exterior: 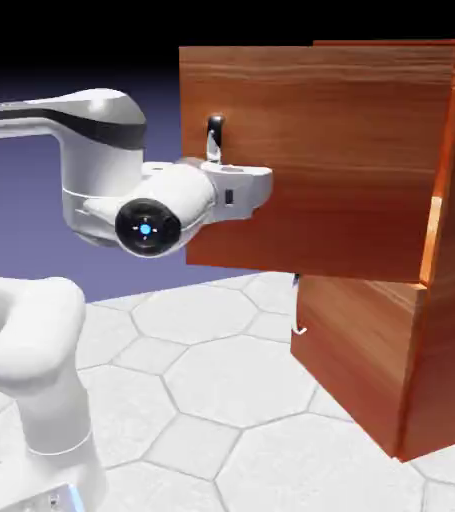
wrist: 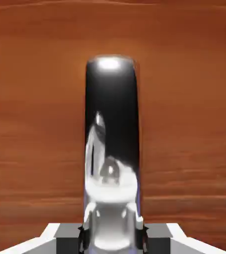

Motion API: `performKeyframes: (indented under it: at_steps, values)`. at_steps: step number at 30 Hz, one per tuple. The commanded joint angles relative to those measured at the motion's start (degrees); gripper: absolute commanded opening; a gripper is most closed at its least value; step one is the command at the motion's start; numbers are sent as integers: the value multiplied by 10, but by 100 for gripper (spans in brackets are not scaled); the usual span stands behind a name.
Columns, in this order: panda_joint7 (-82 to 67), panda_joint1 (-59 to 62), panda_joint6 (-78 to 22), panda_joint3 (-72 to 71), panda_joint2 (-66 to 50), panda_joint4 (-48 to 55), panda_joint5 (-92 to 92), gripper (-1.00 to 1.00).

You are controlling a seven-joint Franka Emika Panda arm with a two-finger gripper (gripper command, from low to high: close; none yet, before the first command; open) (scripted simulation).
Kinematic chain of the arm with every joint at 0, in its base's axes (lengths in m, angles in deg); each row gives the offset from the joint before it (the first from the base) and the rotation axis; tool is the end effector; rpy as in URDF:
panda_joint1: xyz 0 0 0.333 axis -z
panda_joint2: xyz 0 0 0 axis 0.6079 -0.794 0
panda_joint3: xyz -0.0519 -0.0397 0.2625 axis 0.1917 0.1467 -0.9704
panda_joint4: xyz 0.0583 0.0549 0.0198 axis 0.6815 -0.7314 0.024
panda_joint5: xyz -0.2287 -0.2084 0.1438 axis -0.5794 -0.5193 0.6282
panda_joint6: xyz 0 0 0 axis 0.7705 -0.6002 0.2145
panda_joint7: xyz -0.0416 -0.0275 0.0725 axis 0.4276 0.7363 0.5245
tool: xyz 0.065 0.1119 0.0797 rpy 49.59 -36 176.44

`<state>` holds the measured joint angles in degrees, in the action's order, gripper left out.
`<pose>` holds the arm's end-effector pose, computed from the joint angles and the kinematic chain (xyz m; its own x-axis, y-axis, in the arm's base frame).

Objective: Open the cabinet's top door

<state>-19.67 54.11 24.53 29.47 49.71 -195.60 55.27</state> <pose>0.2379 -0.0613 0.5505 0.5972 -0.3783 0.7072 0.5978 -0.3779 -0.7070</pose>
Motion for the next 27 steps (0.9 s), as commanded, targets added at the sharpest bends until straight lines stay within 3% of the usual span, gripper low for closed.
performKeyframes:
  at_steps: [1,3,7,12,21,27]
  values:
    - [-4,-6,-19,21,-12,12,-18,-100]
    - [-12,-22,-59,62,-40,39,-51,-100]
    - [14,-104,-15,119,-7,46,-105,-100]
    - [35,-193,-30,206,2,91,-182,-100]
    - [36,-359,-198,377,-56,265,-287,-100]
    - [125,-437,-129,392,64,252,-378,-100]
